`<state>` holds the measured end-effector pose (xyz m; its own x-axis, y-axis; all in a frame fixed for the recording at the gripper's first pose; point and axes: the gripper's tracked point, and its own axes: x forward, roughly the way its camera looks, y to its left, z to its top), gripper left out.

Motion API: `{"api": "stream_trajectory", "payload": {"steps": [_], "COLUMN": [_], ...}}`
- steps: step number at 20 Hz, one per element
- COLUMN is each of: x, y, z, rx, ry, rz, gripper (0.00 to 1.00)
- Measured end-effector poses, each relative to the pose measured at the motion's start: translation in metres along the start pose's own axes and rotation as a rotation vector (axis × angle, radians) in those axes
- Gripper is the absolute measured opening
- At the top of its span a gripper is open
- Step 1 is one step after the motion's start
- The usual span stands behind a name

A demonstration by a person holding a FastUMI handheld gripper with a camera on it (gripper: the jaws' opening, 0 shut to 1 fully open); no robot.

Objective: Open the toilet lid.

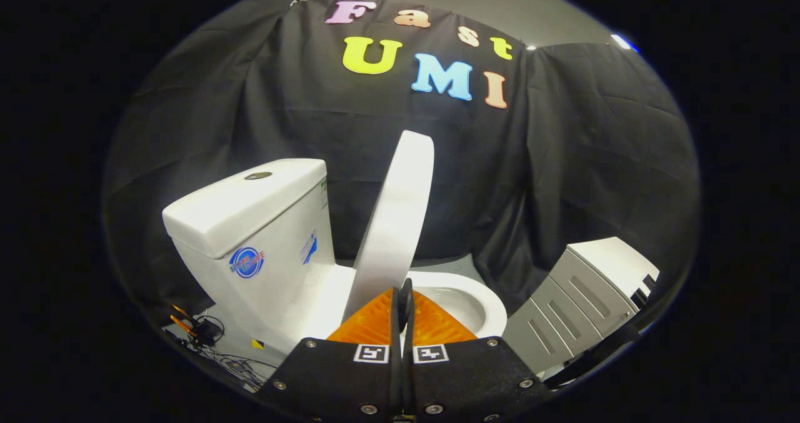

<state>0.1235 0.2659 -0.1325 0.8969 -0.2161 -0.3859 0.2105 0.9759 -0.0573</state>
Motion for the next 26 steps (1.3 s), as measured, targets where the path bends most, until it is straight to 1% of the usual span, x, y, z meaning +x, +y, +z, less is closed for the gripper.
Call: {"api": "stream_trajectory", "payload": {"steps": [6, 8, 16, 19, 23, 26], "x": [-0.005, -0.006, -0.008, -0.009, -0.010, -0.010], "y": [0.036, 0.047, 0.092, 0.102, 0.106, 0.104], "z": [0.011, 0.012, 0.021, 0.023, 0.025, 0.025], "rx": [-0.132, -0.155, -0.169, -0.201, -0.193, -0.165], "ry": [-0.025, -0.031, -0.053, -0.054, -0.069, -0.076], "rz": [0.028, 0.046, 0.150, 0.160, 0.159, 0.184], "gripper": [0.00, 0.00, 0.00, 0.00, 0.00, 0.00]}}
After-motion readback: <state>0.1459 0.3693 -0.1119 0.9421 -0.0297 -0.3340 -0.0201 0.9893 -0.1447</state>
